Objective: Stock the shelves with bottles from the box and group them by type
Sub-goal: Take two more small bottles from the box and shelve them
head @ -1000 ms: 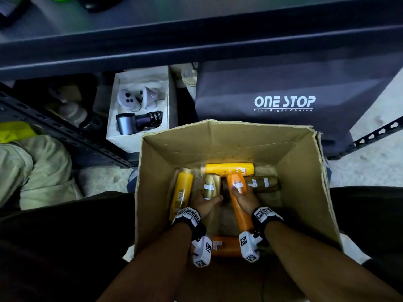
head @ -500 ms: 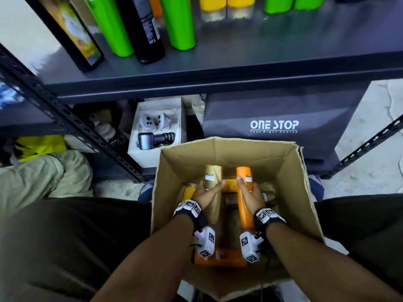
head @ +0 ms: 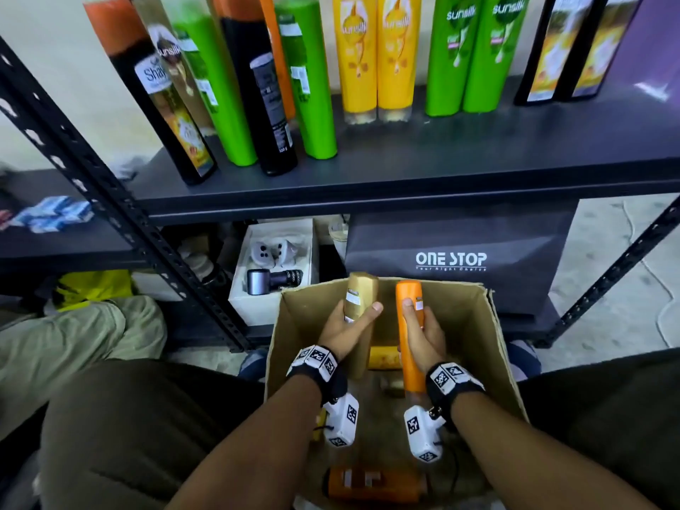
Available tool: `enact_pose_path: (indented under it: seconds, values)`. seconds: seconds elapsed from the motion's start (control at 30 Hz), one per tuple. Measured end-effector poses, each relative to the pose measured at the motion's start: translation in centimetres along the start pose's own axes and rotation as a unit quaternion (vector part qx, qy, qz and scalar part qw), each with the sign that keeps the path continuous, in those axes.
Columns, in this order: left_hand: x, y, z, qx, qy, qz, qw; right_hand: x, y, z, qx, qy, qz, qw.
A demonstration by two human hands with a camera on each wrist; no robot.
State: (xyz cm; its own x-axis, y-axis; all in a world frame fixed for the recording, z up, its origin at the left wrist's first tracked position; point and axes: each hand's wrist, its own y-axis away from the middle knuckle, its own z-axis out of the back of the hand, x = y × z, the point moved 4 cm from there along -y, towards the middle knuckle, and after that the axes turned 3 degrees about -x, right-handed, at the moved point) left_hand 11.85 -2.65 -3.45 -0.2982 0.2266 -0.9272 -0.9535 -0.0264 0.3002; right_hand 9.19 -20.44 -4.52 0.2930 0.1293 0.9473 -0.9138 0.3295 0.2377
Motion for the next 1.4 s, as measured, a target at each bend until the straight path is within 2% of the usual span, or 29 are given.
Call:
enact_pose_path:
  seconds: [0.33,0.73,0.97,1.2,1.4]
  values:
    - [-9.1,0.1,1.6,-0.029,0.039,-0.141,0.989,9.1,0.1,1.1,-0.007,-0.058,0.135,0.989]
    - [-20.1,1.7,2.7,-0.043,0.133,-0.258,0.956,19.9,0.6,3.1,-0.061,-0.11,0.306,0.944]
    - [-26.8,3.0,3.3,-0.07,0.163,-0.322,0.93,26.4,1.2,4.3,-0.048,-0.192,0.358,0.913]
    - [-32.5,4.1,4.4,-0.071,0.165,-0.372,0.911,32.0,1.2,6.2,-0.077,-0.176,0.41,0.892]
    - [-34.9,3.2,4.8,-0.085,0.17,-0.411,0.892,35.2,1.6,6.6,-0.081,-0.17,0.44,0.878]
